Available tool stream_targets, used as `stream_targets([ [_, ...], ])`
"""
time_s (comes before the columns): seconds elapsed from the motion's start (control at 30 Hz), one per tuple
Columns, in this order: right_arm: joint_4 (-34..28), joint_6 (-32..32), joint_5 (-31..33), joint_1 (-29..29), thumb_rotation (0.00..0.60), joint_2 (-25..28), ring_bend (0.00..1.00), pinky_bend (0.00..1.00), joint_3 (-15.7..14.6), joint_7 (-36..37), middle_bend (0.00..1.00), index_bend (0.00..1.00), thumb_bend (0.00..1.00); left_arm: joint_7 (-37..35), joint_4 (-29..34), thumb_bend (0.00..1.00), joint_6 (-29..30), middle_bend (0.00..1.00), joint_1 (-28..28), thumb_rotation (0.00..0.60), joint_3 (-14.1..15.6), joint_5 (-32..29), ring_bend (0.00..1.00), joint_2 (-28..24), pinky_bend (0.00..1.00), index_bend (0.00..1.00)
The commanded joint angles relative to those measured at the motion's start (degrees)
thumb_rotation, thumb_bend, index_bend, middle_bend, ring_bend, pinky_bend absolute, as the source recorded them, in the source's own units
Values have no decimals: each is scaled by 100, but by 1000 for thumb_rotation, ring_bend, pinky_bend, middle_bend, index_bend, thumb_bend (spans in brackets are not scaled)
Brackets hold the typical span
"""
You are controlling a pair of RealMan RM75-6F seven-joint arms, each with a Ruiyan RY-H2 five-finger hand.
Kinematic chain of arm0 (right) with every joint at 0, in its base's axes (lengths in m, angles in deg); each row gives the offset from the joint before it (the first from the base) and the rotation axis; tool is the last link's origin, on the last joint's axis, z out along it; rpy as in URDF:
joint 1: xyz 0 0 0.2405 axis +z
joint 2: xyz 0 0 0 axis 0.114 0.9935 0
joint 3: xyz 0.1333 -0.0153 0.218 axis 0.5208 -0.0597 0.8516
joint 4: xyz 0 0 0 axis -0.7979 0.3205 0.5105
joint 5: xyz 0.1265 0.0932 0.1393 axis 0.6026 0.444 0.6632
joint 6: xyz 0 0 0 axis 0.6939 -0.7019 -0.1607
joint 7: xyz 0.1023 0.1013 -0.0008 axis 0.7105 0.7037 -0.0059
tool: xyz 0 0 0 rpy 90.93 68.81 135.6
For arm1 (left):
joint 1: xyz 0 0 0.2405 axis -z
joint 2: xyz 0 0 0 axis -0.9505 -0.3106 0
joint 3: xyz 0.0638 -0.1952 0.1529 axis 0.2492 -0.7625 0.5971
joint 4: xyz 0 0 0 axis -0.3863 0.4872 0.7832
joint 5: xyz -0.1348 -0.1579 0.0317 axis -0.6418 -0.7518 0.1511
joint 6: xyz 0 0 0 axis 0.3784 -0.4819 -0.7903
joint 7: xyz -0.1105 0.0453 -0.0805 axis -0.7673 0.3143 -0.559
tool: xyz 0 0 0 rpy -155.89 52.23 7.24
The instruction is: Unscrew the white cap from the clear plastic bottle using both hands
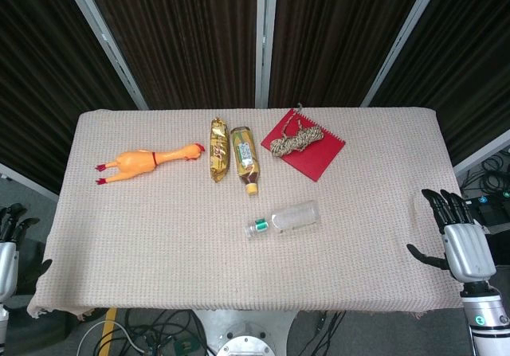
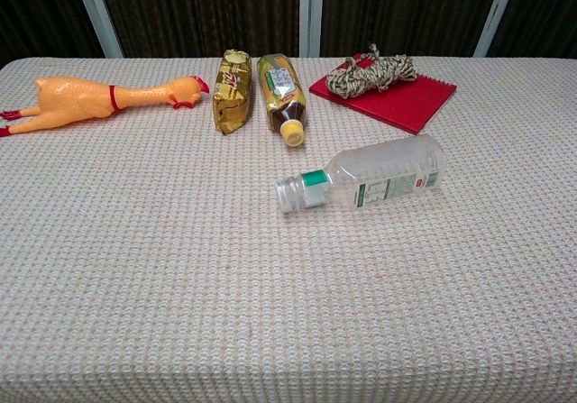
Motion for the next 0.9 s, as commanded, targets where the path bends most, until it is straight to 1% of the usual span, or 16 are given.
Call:
stream_targets([
  [0.03,5,10,-25,0,600,1,0,17,11,16,89,0,79,4,3,113,-26,125,3,600,-17,-5,16,0,0,247],
  [0.3,24,188,-191,116,600,21,0,17,36,174,99,0,78,-5,45,113,-51,125,9,600,-74,45,16,-19,0,247],
  [0.4,28,467,-307,336,600,12,0,17,78,263,101,0,78,11,61,113,-59,125,20,600,-102,66,16,-38,0,247],
  [0.53,91,1339,-386,948,600,-61,0,26,177,398,110,0,78,26,99,113,-75,125,38,600,-128,103,16,-65,0,248],
  [0.6,176,1944,-311,1359,600,-159,0,30,267,475,117,0,78,31,127,113,-86,124,39,600,-132,118,16,-84,0,248],
  [0.63,253,2281,-250,1597,600,-247,0,31,328,528,119,0,78,24,142,113,-91,124,36,600,-129,128,16,-100,0,248],
  [0.77,575,3226,-34,2287,600,-626,0,31,491,617,116,0,77,24,187,113,-92,125,16,600,-140,111,16,-148,0,249],
  [0.9,935,3942,131,2849,600,-1053,0,31,576,532,117,0,75,41,235,112,-96,125,10,600,-162,88,16,-175,0,251],
])
